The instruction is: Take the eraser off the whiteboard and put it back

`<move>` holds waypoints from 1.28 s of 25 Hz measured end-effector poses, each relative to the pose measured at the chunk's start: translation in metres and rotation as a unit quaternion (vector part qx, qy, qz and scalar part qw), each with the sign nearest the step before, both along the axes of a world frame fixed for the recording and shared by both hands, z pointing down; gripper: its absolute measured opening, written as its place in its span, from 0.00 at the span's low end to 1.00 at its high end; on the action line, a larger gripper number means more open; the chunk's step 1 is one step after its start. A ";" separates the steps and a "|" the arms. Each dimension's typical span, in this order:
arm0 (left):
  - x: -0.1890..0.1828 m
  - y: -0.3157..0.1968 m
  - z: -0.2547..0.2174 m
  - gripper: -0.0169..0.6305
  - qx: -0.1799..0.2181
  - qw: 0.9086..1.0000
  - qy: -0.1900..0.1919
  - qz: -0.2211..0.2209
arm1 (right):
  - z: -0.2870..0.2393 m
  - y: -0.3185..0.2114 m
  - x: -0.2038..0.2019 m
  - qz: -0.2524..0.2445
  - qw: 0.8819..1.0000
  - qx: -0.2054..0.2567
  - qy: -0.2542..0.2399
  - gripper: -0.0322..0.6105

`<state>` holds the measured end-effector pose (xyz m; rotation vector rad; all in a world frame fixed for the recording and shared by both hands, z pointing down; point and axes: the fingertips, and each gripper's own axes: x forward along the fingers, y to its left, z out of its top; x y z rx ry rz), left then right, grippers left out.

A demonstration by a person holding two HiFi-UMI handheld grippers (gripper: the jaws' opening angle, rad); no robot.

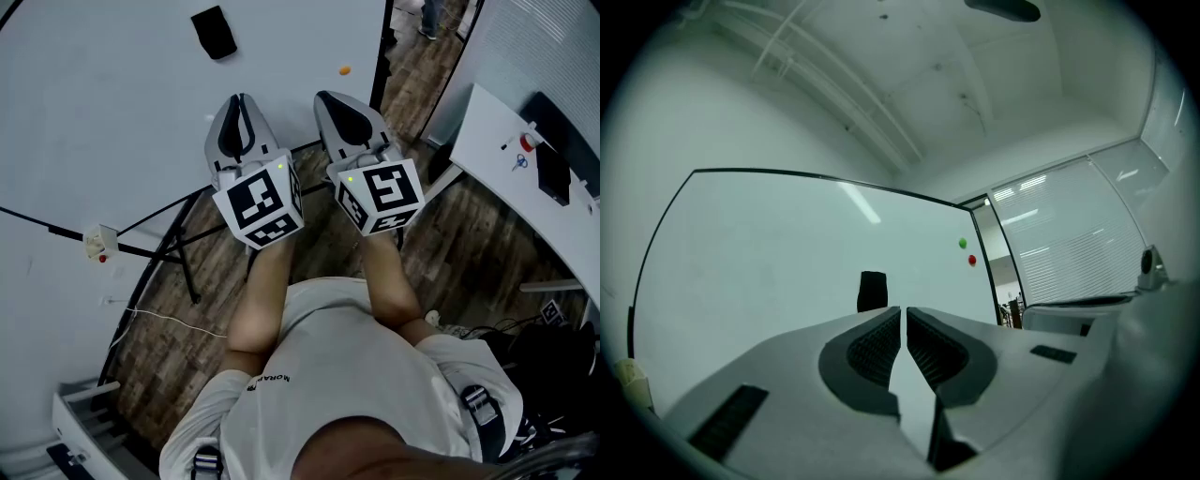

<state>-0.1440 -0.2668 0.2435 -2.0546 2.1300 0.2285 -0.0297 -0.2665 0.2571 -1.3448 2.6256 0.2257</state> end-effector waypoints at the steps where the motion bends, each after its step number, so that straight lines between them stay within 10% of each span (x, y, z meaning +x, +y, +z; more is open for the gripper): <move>1: 0.000 0.001 0.000 0.06 0.001 1.000 0.001 0.001 | 0.000 0.000 0.000 0.000 1.000 0.000 0.000 0.07; 32: 0.012 0.024 0.012 0.03 0.011 1.000 -0.026 0.009 | 0.006 0.003 -0.005 -0.009 1.000 -0.002 0.003 0.07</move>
